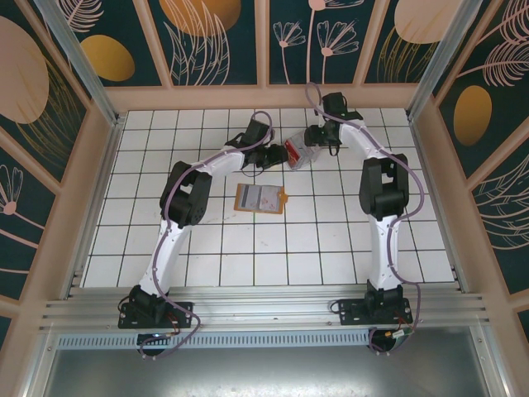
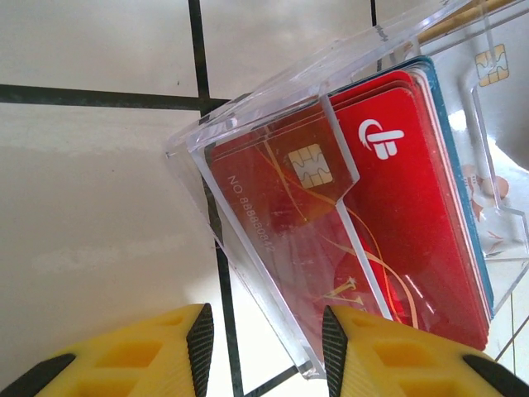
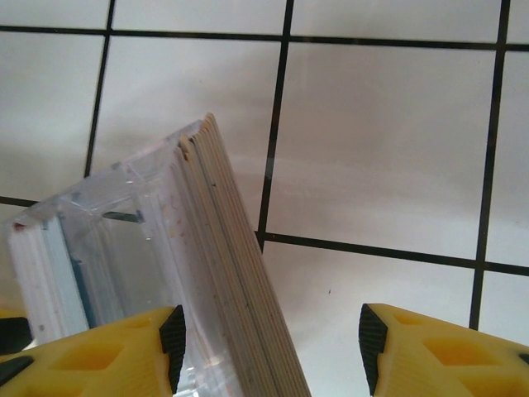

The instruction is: Put the credit cards into the card holder

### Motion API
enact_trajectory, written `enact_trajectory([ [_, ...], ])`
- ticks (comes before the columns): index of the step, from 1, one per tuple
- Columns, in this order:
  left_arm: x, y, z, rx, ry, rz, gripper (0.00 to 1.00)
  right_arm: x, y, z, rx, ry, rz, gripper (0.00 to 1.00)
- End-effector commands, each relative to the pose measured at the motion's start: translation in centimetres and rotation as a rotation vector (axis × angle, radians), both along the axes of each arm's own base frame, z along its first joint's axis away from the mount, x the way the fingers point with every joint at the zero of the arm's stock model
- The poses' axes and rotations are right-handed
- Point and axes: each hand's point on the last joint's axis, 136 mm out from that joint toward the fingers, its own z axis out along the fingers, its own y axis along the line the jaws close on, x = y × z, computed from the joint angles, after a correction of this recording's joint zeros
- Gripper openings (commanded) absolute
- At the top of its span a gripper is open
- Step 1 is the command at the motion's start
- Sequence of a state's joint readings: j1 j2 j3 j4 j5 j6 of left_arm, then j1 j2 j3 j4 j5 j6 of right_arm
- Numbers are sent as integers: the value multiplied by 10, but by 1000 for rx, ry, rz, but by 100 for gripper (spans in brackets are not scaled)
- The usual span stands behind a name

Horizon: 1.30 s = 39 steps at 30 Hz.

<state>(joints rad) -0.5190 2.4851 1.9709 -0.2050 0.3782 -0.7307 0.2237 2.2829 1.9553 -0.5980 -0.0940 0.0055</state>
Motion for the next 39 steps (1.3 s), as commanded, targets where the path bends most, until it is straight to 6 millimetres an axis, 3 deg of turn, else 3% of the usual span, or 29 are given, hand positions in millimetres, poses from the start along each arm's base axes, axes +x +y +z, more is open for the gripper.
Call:
enact_trajectory([
  [1, 7, -4, 3, -20, -14, 7, 42, 0, -9, -9, -34, 26, -17, 59],
  [10, 4, -2, -19, -4, 20, 9, 42, 4, -20, 15, -40, -29, -53, 58],
  [18, 6, -2, -14, -6, 11, 10, 42, 6, -21, 32, -31, -66, -62, 57],
  [34, 5, -2, -15, -6, 11, 10, 42, 6, -25, 41, -28, -85, -69, 51],
  [39, 6, -3, -13, -9, 9, 12, 42, 0, -8, 34, 11, -62, -1, 52],
])
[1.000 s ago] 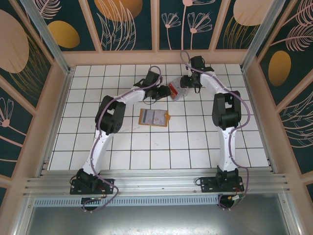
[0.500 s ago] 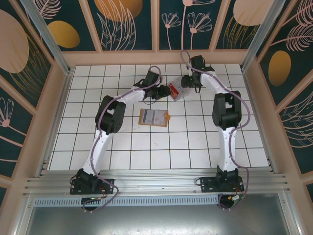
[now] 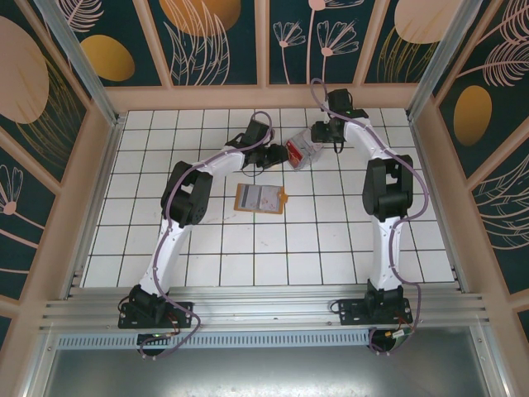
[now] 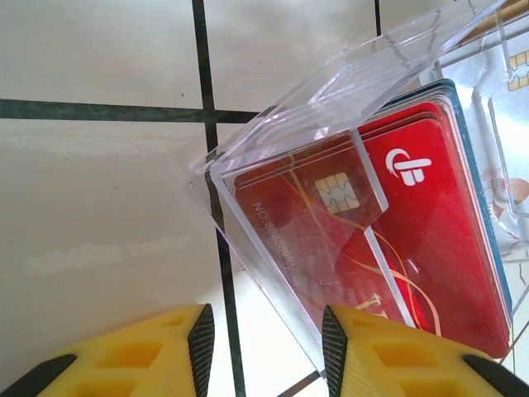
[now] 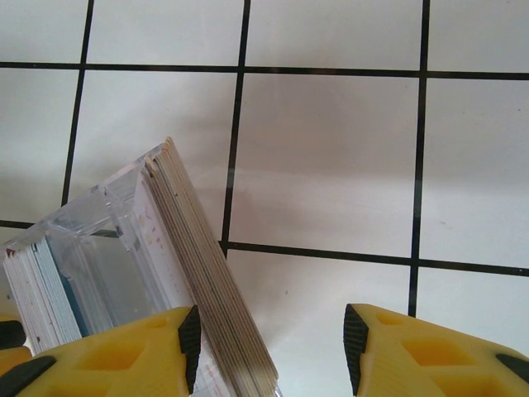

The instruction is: Put the credit cards into the card holder

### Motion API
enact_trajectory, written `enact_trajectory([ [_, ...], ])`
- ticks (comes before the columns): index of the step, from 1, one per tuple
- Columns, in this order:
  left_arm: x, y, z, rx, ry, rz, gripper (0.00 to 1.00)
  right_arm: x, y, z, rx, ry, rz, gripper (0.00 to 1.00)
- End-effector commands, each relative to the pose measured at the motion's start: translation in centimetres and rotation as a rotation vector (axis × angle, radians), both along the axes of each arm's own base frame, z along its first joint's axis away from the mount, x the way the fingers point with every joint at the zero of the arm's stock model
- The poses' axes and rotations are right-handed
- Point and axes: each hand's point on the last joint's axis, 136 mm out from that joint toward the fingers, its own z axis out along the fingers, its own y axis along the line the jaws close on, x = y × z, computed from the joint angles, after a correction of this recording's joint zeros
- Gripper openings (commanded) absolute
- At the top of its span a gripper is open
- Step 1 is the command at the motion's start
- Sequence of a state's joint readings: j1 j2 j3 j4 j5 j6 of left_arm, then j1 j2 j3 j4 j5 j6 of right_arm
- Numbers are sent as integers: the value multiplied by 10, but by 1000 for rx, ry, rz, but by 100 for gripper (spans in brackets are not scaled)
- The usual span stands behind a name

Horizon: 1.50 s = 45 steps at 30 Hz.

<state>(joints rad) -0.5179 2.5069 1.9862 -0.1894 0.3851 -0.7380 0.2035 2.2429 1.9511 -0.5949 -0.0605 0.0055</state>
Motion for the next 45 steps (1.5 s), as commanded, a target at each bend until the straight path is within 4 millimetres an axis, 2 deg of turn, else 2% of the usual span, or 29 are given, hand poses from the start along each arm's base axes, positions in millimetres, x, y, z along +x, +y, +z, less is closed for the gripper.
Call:
enact_trajectory([
  [1, 3, 0, -8, 2, 9, 10, 42, -7, 12, 12, 26, -16, 53, 53],
  [5, 4, -1, -6, -6, 8, 10, 42, -8, 19, 0, 9, 11, 74, 55],
  [10, 7, -3, 0, -11, -3, 13, 42, -7, 15, -17, -15, 48, 61, 55],
  [19, 11, -5, 0, -20, -3, 15, 42, -2, 6, -32, -28, 76, 36, 56],
  [31, 9, -5, -4, -14, 4, 15, 42, 6, -13, 10, -18, -14, -26, 54],
  [38, 9, -5, -3, -13, 2, 14, 42, 5, -12, 16, -7, -27, -25, 53],
  [45, 8, -4, -5, -12, 5, 14, 42, 6, -12, 19, -4, -37, -22, 46],
])
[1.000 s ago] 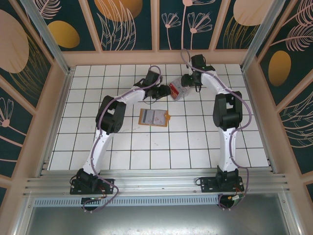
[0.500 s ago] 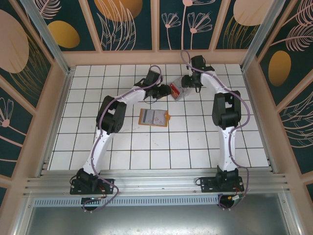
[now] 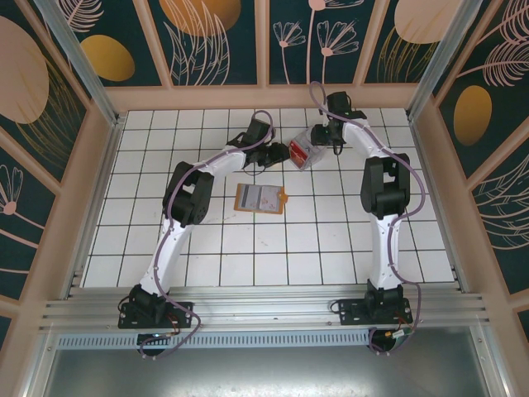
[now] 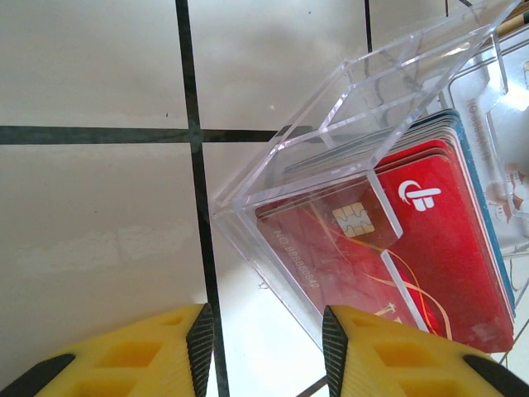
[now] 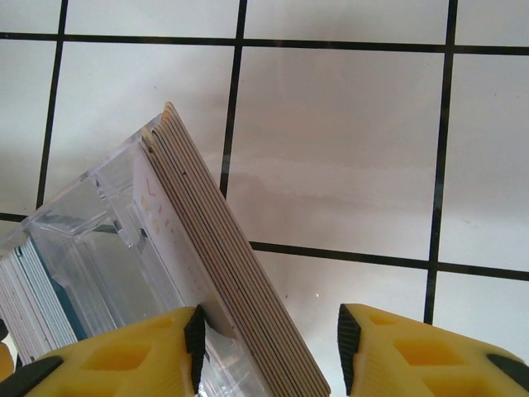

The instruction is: Put the credit cards into the card holder

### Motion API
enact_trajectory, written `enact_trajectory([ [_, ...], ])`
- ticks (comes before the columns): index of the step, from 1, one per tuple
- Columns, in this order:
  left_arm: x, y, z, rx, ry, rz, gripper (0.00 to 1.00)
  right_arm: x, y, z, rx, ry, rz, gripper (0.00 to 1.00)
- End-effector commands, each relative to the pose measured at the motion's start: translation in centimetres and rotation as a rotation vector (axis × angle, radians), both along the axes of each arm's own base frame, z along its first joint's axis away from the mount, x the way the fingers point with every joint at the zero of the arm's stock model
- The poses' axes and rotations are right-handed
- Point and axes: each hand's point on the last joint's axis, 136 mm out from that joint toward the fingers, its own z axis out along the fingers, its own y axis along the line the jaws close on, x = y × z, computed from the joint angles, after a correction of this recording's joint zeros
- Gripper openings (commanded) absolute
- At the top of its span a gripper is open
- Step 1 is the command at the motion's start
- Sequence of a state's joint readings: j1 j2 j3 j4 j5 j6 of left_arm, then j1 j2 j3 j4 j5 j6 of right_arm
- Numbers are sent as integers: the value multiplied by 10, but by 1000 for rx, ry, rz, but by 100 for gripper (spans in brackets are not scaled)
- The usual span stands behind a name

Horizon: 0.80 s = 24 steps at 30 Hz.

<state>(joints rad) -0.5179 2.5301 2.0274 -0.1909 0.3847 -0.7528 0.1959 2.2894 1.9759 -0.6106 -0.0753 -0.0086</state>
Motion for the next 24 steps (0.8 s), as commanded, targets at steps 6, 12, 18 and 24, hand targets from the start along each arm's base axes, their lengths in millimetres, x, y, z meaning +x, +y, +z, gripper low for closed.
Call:
enact_trajectory([
  [6, 2, -1, -5, -1, 8, 2, 42, 3, -12, 41, -7, -78, -37, 44],
  [12, 2, -1, -4, -2, 7, 4, 42, 3, -11, 42, -3, -81, -34, 37],
  [18, 1, -1, -6, -2, 10, 3, 42, 1, -7, 37, 9, -66, -15, 30],
  [24, 1, -3, -2, -13, 11, 2, 42, -3, 4, 25, 5, -43, 31, 53],
])
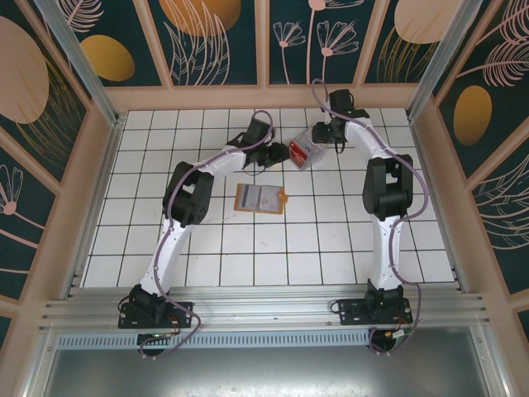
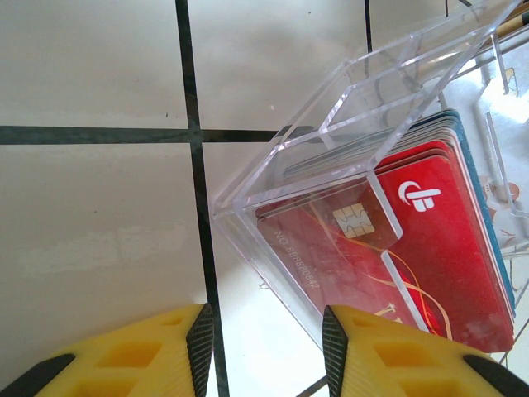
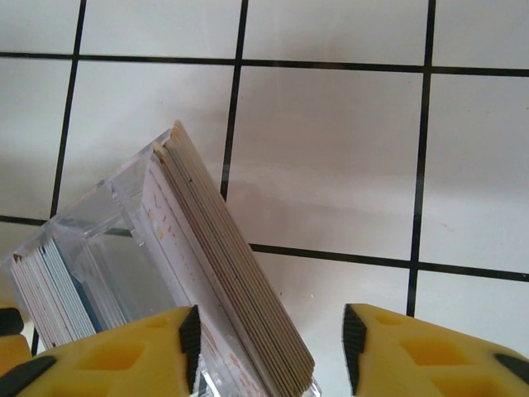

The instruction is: Put the credit cards into the card holder

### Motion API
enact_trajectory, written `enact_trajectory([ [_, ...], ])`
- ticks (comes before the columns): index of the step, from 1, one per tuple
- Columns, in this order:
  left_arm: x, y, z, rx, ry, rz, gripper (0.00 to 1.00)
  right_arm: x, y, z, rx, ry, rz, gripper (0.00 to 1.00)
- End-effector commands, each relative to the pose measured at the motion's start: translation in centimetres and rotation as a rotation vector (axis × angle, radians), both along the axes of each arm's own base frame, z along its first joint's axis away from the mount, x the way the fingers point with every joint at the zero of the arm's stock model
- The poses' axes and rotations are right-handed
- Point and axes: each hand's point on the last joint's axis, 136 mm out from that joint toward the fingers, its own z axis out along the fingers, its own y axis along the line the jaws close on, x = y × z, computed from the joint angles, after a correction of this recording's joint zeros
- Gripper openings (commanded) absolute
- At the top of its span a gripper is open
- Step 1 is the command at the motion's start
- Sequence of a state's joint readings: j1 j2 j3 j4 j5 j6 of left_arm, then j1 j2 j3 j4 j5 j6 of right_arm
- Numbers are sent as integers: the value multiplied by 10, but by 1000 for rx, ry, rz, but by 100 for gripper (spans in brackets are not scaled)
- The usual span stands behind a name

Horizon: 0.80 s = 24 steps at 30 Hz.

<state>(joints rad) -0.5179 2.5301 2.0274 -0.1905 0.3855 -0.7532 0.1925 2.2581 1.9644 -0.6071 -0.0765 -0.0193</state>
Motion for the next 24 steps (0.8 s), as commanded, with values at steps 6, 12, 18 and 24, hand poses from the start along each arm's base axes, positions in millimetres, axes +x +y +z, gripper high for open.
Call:
enact_trajectory([
  [6, 10, 0, 30, -40, -65, 42, 46, -2, 7, -7, -2, 18, 37, 55],
  [12, 23, -4, 39, -58, -90, 71, 48, 1, 5, -14, -20, 19, 32, 44],
  [18, 26, -3, 42, -58, -96, 80, 48, -6, 28, -26, 34, 46, 144, 37],
  [24, 14, 10, 45, -21, -108, 96, 48, -23, 57, -40, 71, 84, 244, 26],
])
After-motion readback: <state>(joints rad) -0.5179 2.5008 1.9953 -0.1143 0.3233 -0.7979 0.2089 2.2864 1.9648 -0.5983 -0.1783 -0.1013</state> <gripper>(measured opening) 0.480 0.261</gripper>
